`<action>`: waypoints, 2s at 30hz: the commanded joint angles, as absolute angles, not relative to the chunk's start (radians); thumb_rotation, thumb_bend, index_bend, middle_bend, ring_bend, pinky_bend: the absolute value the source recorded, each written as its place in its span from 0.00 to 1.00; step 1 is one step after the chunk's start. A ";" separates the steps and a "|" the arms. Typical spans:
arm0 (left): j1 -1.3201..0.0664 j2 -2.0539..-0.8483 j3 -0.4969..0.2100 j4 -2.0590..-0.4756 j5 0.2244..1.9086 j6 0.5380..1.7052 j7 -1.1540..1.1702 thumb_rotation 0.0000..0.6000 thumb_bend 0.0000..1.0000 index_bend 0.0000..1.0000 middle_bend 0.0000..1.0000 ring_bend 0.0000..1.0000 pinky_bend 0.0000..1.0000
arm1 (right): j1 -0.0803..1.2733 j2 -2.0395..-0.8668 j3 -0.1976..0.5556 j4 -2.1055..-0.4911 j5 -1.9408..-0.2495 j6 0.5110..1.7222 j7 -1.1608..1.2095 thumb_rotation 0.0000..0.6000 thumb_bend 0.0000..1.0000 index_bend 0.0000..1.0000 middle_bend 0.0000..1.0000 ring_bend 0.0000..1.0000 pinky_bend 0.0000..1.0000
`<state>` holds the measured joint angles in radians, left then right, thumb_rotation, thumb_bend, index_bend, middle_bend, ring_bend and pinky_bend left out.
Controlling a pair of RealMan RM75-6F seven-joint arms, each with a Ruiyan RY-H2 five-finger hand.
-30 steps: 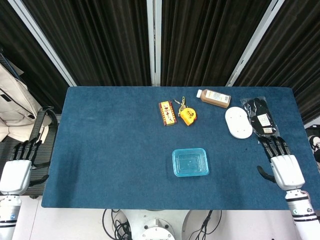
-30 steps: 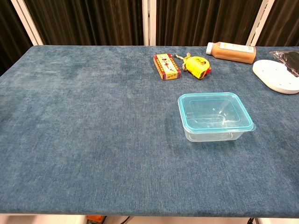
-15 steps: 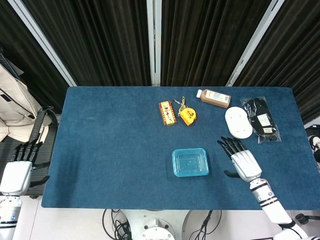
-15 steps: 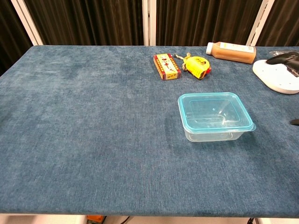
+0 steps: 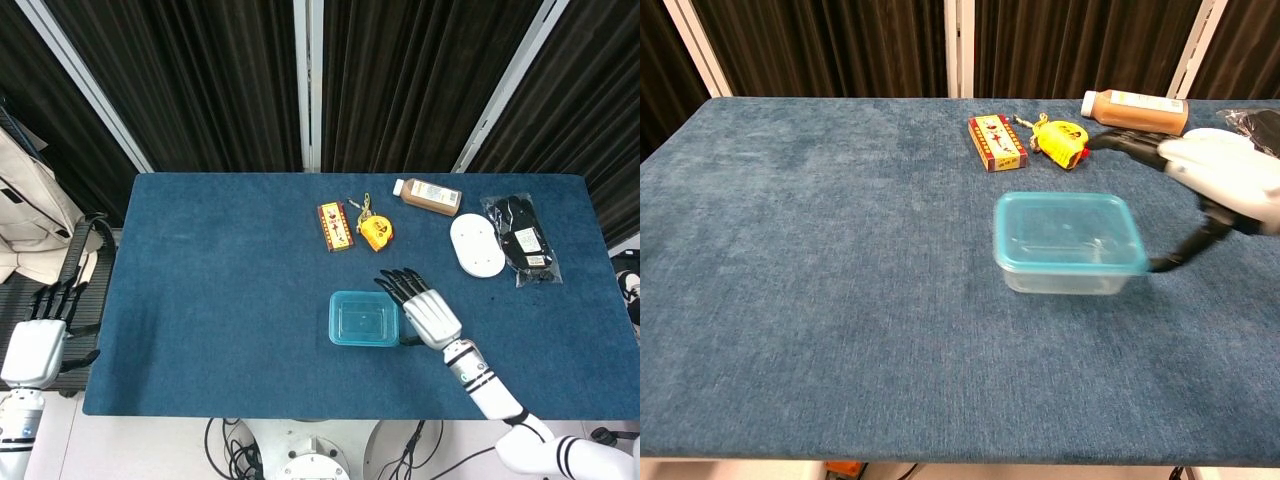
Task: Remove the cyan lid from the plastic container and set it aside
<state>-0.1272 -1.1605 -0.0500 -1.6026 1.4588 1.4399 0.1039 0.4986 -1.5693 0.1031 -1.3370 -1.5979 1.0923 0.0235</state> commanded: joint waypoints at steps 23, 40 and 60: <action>-0.428 -1.141 -0.104 -1.695 1.660 1.179 0.073 1.00 0.02 0.05 0.01 0.00 0.00 | 0.433 -1.322 0.093 -1.526 -1.592 1.302 -0.017 1.00 0.01 0.00 0.00 0.00 0.00; -0.815 -1.326 -0.249 -1.808 1.257 0.744 0.221 1.00 0.00 0.02 0.00 0.00 0.00 | 0.306 -1.190 0.086 -1.586 -1.603 1.478 0.012 1.00 0.01 0.00 0.00 0.00 0.00; -1.041 -1.589 -0.205 -1.639 0.755 0.803 0.515 1.00 0.00 0.01 0.00 0.00 0.00 | 0.284 -1.223 0.072 -1.508 -1.603 1.469 0.094 1.00 0.01 0.00 0.00 0.00 0.00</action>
